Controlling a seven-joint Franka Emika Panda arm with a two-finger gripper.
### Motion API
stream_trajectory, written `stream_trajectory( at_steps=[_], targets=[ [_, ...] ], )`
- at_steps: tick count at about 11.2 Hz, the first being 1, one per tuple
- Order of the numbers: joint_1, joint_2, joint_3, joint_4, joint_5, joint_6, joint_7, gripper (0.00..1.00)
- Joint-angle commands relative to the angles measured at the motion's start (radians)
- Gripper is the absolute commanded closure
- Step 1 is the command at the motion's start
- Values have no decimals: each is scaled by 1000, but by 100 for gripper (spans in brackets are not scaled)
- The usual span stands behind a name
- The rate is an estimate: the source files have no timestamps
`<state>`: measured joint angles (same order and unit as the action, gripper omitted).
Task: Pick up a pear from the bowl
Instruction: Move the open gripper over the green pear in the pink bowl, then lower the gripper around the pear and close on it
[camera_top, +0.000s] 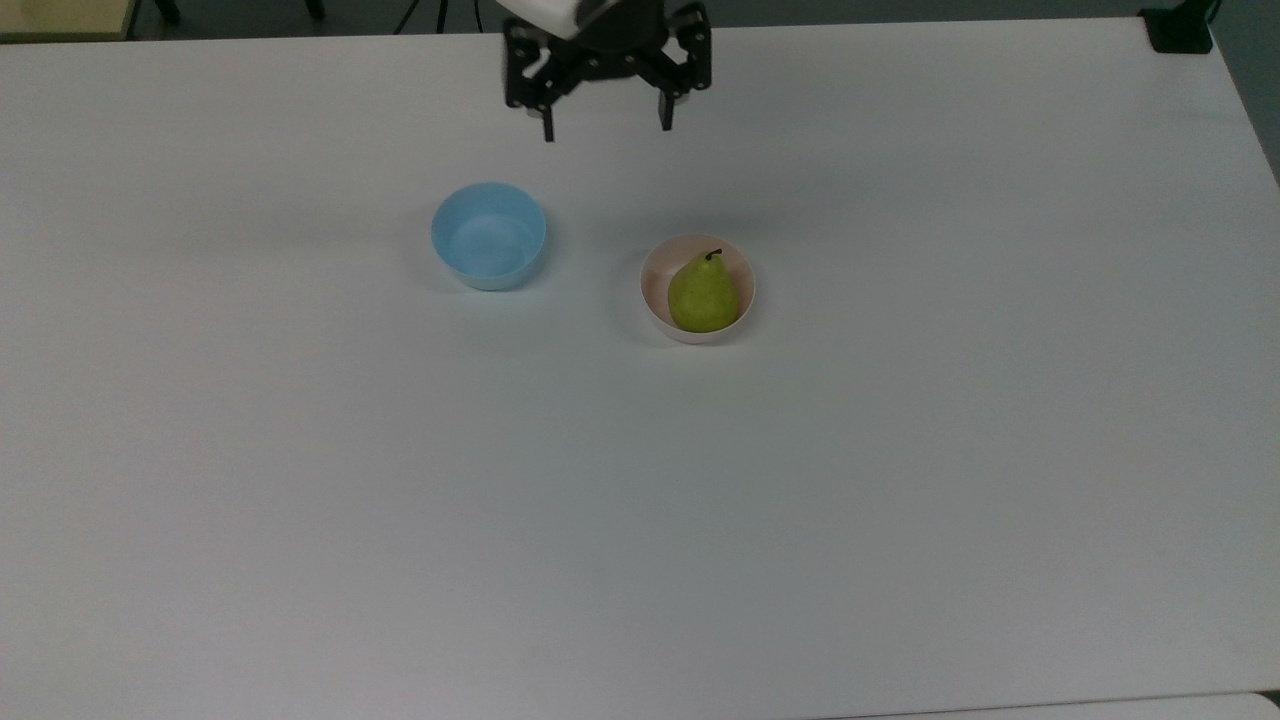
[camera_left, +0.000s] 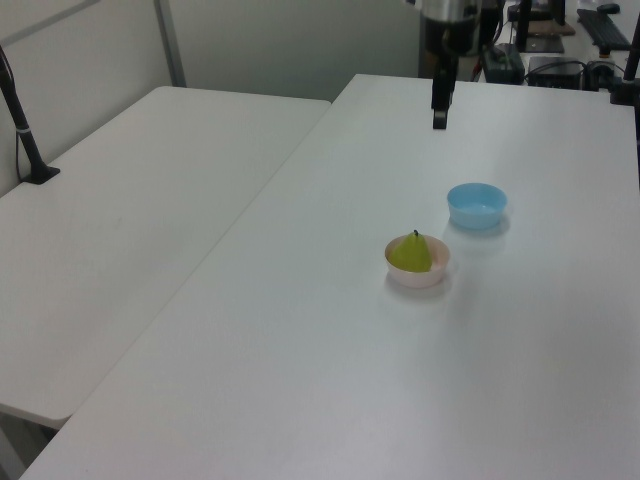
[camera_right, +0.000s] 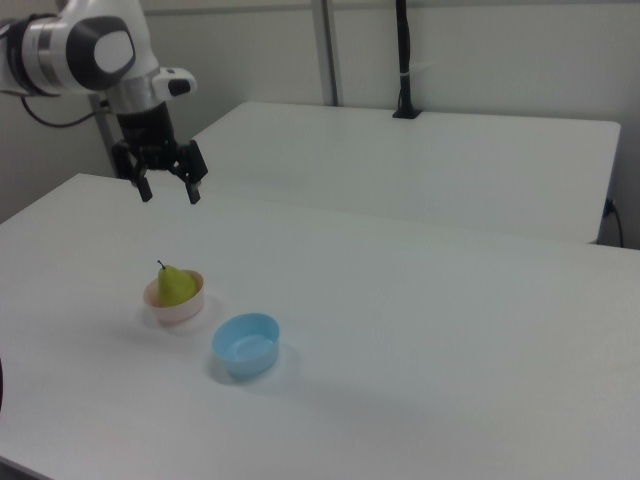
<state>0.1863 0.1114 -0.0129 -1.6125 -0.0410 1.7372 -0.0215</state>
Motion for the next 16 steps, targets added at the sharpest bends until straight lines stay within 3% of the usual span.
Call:
stream_trajectory(
  at_steps=[1, 8, 16],
  targets=[
    [2, 28, 42, -96, 13, 126, -55, 0],
    [10, 158, 93, -144, -11, 260, -49, 0],
    [39, 218, 96, -171, -31, 330, -40, 0]
  ],
)
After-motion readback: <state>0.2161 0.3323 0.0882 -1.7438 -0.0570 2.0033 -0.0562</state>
